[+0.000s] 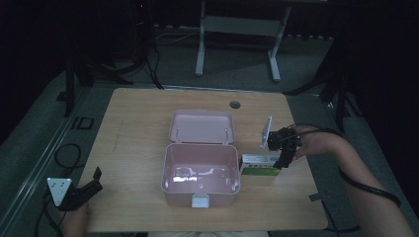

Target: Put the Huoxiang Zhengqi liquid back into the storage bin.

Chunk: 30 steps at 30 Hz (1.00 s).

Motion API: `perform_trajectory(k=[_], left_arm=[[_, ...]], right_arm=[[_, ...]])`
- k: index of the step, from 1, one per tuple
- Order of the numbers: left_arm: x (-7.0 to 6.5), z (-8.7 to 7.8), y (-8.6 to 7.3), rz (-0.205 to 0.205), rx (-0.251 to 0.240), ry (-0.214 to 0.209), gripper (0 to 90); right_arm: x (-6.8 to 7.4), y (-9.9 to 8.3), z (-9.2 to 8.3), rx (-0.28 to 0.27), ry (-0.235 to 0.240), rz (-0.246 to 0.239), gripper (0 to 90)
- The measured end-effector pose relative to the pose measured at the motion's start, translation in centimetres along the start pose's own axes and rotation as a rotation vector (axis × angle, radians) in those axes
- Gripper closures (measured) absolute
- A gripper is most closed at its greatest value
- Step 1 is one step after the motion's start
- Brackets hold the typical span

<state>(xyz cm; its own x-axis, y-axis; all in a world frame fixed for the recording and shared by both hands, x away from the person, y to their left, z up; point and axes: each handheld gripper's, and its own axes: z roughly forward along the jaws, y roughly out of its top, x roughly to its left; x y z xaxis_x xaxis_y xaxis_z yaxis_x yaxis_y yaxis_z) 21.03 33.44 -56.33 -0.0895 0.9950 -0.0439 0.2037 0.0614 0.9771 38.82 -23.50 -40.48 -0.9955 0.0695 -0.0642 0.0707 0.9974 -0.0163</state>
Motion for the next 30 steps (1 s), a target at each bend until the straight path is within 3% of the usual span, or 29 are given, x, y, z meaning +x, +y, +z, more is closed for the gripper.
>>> perform_trajectory(k=[3,4,9,19,30], left_arm=[[0.0,0.0,0.0,0.001,0.001,0.000,2.7],[0.0,0.0,0.0,0.001,0.001,0.001,2.7],[0.0,0.0,0.0,0.000,0.000,0.001,2.7],[0.0,0.0,0.0,-0.002,0.001,-0.001,2.7],[0.0,0.0,0.0,-0.002,0.003,0.000,2.8]], right_arm=[[-0.1,0.0,0.2,0.004,0.000,0.002,30.3],[-0.3,0.1,1.2,0.028,-0.009,0.001,34.9],[-0.6,0.2,2.0,0.034,-0.025,-0.003,39.6],[-1.1,0.8,4.8,0.039,0.029,-0.020,46.6],[-1.0,1.1,5.6,0.035,0.046,-0.029,58.6]])
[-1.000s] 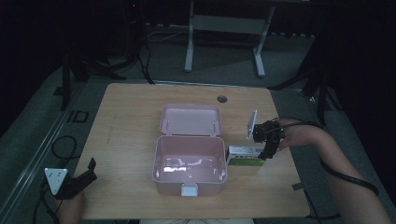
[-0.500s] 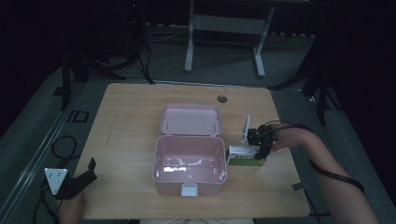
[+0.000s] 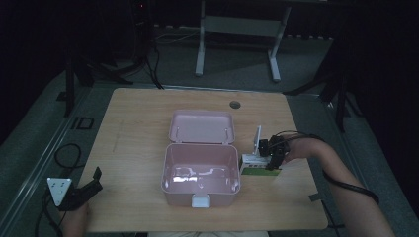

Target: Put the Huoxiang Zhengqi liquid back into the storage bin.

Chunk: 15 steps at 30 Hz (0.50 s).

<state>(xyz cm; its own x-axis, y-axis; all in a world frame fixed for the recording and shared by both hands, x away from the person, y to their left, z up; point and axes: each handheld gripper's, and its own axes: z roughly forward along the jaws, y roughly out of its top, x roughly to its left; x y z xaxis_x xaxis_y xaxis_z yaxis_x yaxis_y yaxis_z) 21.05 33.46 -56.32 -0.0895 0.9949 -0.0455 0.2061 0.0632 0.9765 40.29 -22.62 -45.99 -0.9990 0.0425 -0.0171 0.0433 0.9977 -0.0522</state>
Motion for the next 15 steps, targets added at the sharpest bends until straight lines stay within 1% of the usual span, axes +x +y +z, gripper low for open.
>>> perform_trajectory(k=[1,6,15], left_arm=[[-0.01,0.00,0.00,-0.001,0.000,0.001,2.7],[0.01,0.01,0.01,-0.001,0.001,-0.001,2.8],[0.03,0.00,0.01,-0.005,0.001,-0.002,2.7]], right_arm=[[-0.06,0.00,-0.01,0.000,-0.002,0.002,59.5],[-0.16,0.02,-0.06,0.008,0.016,-0.001,61.3],[0.08,-0.17,-0.51,0.013,0.018,-0.009,61.9]])
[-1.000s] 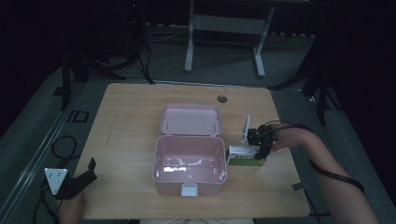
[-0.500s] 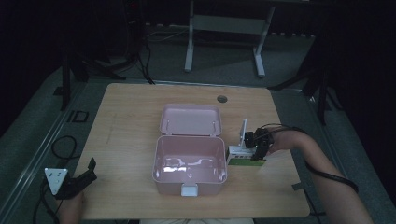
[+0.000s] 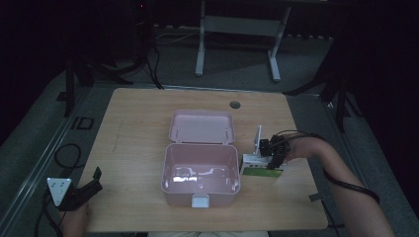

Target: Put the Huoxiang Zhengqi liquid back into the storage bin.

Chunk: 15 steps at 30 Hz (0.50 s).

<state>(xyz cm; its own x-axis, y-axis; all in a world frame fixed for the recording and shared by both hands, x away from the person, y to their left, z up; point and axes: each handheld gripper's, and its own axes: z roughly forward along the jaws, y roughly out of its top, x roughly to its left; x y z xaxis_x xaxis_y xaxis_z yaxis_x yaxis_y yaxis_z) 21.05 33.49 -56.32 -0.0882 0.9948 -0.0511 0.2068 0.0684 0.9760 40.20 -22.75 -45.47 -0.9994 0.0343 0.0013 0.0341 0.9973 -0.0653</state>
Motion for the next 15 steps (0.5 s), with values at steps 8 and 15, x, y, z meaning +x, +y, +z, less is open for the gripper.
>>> perform_trajectory(k=[8,15], left_arm=[[0.0,0.0,0.0,-0.002,0.001,0.003,2.8],[0.0,0.0,0.0,-0.003,0.002,0.001,2.7]], right_arm=[[0.5,-0.4,-0.9,-0.021,0.015,-0.003,62.0],[1.4,-0.5,-2.4,-0.017,0.020,-0.011,62.0]])
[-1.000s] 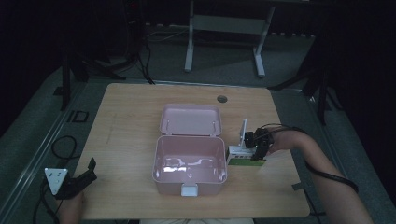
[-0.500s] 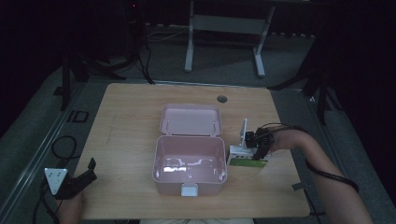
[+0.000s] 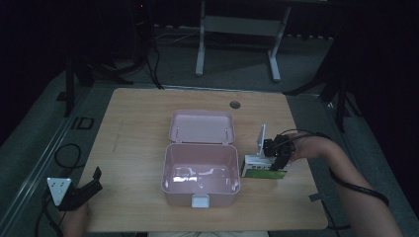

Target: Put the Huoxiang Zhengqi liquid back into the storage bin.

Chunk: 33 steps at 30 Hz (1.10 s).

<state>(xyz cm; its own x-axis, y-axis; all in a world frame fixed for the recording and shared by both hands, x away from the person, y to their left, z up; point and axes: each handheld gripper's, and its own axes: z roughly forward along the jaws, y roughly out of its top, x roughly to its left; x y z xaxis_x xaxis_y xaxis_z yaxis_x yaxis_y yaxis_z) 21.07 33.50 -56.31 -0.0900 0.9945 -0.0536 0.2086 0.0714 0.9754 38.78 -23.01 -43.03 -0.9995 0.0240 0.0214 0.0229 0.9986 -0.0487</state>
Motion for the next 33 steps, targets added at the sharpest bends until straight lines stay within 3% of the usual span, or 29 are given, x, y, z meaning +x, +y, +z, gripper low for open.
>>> perform_trajectory(k=[16,33], left_arm=[[0.0,0.0,0.0,-0.002,0.003,0.000,2.7],[0.1,0.0,0.0,-0.005,0.007,-0.003,2.7]], right_arm=[[1.2,-0.4,-4.0,0.025,0.023,0.055,62.0],[3.2,-0.9,-9.7,-0.003,-0.007,0.062,62.0]])
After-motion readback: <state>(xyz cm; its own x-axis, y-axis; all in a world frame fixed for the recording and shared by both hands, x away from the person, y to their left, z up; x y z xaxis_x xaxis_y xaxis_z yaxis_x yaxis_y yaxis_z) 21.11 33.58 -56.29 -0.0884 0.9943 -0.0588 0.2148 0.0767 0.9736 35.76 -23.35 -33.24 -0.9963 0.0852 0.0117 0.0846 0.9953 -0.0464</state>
